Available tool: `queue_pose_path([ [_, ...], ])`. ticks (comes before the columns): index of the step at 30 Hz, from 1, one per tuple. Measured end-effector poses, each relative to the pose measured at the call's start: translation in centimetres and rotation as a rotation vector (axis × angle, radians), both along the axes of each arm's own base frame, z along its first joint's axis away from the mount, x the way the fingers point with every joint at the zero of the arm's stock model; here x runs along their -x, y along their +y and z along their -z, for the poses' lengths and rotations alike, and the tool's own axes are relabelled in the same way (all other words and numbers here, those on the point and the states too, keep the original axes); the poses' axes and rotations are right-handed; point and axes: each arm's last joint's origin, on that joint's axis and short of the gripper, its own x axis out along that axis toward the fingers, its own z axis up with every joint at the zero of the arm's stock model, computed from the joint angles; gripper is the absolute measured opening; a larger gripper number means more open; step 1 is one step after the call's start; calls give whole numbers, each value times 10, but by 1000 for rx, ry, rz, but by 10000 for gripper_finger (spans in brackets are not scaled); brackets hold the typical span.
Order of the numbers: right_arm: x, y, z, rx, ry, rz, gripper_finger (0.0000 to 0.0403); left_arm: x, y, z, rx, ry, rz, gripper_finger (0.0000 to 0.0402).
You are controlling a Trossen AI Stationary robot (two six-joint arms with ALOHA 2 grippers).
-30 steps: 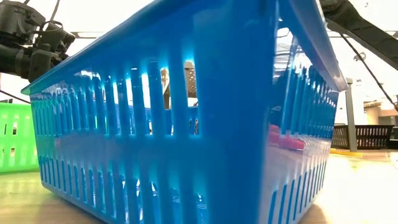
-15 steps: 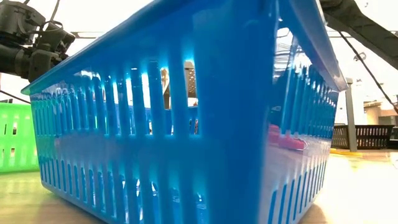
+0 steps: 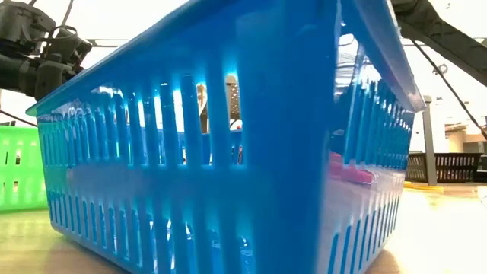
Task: Pick & Place Office Desk Supplies
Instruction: Put the yellow rubber band into the black basket
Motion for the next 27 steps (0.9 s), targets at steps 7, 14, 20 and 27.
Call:
queue_pose_path([
  [7, 0, 0, 0, 6, 4, 1, 121, 0, 0, 0, 0, -1, 0, 118],
  [14, 1, 0, 1, 3, 15, 1, 76, 0, 0, 0, 0, 0, 0, 118],
  [20, 1, 0, 1, 3, 19, 3, 34, 0, 0, 0, 0, -1, 0, 118],
  [27, 1, 0, 1, 16, 21, 2, 9, 0, 0, 0, 0, -1, 0, 118],
])
